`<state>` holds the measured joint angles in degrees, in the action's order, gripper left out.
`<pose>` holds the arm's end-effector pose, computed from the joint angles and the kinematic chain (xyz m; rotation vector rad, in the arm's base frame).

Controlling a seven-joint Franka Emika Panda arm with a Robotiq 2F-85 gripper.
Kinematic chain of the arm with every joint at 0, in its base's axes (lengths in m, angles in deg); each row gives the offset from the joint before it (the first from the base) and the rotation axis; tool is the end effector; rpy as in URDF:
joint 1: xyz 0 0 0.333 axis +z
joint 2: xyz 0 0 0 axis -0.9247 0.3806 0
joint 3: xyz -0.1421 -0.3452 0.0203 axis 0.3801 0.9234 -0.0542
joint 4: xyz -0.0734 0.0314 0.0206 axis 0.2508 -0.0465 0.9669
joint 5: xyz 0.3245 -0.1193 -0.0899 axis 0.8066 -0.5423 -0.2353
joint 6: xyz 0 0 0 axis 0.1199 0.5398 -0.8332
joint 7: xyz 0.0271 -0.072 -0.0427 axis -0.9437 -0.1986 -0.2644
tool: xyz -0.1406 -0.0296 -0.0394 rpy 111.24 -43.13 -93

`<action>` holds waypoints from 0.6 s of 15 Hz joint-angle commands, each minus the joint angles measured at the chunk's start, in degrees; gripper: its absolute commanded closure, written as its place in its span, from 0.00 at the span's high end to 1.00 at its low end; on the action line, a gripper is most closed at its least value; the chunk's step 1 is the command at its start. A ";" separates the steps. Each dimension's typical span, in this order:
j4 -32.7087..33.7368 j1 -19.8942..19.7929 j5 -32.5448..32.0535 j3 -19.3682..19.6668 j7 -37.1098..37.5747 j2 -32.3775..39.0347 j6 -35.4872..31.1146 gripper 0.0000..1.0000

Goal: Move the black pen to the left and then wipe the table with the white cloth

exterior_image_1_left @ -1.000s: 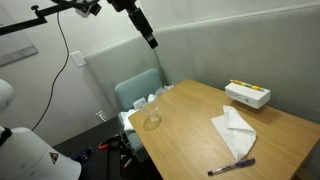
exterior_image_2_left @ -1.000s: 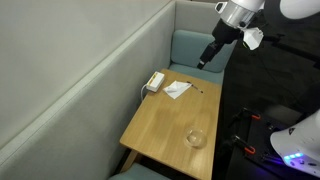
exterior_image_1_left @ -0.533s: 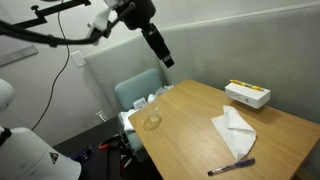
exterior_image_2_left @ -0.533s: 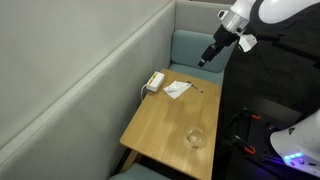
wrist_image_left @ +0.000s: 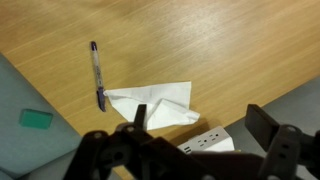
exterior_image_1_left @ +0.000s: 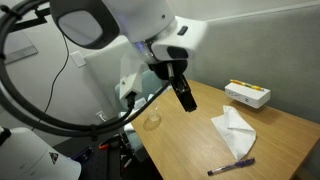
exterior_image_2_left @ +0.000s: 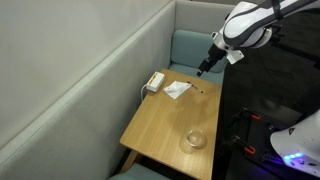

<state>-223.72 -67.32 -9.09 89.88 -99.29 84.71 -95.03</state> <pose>0.4391 -0.1089 0.3487 -2.8785 0.3319 -0.2890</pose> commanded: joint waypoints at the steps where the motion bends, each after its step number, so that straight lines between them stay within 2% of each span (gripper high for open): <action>1: 0.70 -2.69 -0.16 -2.66 0.20 1.38 0.12 1.00; 3: 1.55 -2.92 -0.27 -3.01 0.27 2.70 0.09 1.00; 4: 3.17 -3.41 2.07 -3.16 -1.00 4.90 1.46 1.00; 5: 3.74 -4.14 2.80 -3.51 0.23 6.88 0.05 1.00; 7: 4.66 -5.91 7.16 -4.59 -3.68 9.89 0.14 1.00; 9: 5.30 -7.78 8.74 -6.03 -5.71 13.59 -1.88 1.00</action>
<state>-221.08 -72.26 -3.69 86.32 -101.65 92.37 -95.00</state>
